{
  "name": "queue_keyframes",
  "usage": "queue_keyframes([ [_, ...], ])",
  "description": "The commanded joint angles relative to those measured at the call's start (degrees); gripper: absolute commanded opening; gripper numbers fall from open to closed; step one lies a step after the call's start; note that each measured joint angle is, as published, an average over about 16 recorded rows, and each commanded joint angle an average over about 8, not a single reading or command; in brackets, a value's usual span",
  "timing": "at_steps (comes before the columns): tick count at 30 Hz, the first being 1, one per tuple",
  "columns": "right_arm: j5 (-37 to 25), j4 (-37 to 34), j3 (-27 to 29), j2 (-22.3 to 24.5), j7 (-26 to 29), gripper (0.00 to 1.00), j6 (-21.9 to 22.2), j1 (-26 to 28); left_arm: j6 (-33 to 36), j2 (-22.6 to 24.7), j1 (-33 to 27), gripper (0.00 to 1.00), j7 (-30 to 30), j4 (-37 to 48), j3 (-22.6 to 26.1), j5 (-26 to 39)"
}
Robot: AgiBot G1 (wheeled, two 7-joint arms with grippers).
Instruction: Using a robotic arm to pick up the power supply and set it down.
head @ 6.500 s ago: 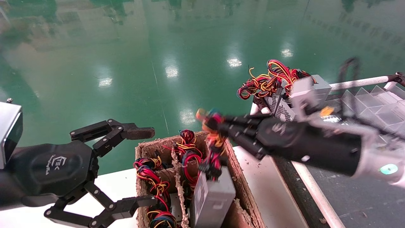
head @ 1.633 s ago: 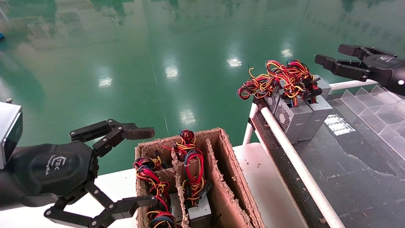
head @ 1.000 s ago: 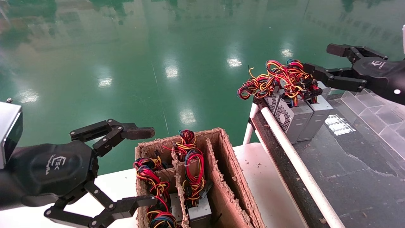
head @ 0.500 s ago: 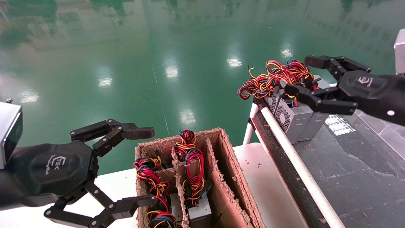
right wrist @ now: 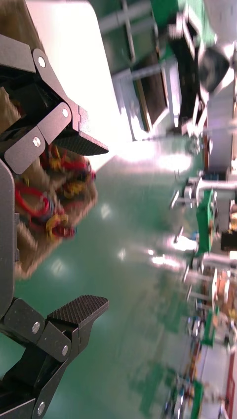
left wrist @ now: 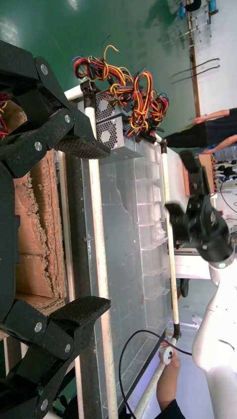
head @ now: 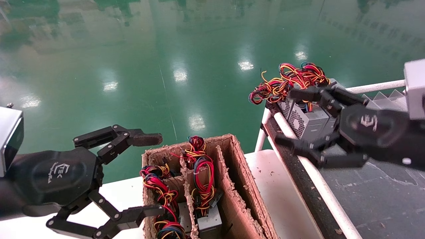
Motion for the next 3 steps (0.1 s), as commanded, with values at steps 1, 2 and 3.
queue_keyframes([
  [1, 1.3, 4.3, 0.4, 0.7, 1.1, 1.00, -0.5, -2.3, 0.0, 0.0, 0.0, 1.00, 0.0, 0.0, 0.0, 0.0],
  [2, 1.4, 4.9, 0.5, 0.8, 1.3, 1.00, -0.6, -2.7, 0.0, 0.0, 0.0, 1.00, 0.0, 0.0, 0.0, 0.0],
  [3, 1.6, 5.5, 0.5, 0.9, 1.4, 1.00, -0.7, -3.0, 0.0, 0.0, 0.0, 1.00, 0.0, 0.0, 0.0, 0.0],
])
